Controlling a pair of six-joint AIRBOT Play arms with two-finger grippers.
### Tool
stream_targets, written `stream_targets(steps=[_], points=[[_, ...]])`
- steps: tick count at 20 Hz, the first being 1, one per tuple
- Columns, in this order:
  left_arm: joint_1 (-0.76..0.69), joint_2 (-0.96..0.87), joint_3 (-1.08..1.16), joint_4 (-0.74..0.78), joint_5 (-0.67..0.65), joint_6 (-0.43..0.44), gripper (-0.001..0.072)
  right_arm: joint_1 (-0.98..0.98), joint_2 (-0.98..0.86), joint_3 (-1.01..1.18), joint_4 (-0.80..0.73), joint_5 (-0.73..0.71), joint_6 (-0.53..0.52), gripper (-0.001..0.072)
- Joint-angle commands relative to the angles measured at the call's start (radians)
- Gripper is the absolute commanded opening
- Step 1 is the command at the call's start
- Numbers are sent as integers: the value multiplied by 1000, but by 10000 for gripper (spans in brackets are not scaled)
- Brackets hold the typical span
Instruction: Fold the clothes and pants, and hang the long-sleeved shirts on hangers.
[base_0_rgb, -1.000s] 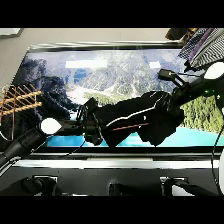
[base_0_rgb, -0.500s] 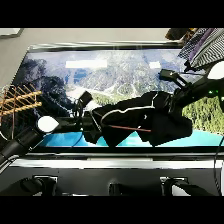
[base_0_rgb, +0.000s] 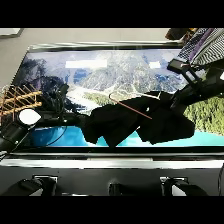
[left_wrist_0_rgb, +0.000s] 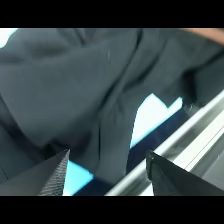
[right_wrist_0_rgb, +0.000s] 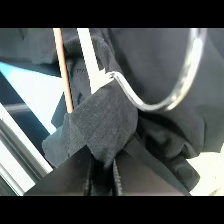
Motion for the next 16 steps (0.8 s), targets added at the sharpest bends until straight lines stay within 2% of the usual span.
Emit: stream_targets(steps=[1,2,4,5,7,9,10,13,16], points=[[-142,-1,0,129,37,-47,612,0,20,0,-3,-23,122,43],[-219,-5,0,183,102,-58,612,0,24,0,-3,-23,135,43],[-386,-25,7,386,266,-191,612,0,36,0,-3,-22,137,43],[-463,-52,24,526,319,-286,611,0,41,0,-3,-21,137,43],[-584,-142,89,809,335,-528,611,0,48,0,-3,-17,144,43],[-671,-253,179,1038,312,-694,610,0,48,0,-3,-14,156,43],[-695,-313,229,1105,309,-761,609,0,48,0,-3,-14,155,43],[-705,-478,366,1132,276,-842,609,0,48,0,-3,-13,155,43],[-705,-578,452,1129,274,-850,609,0,48,0,-3,-13,155,44]])
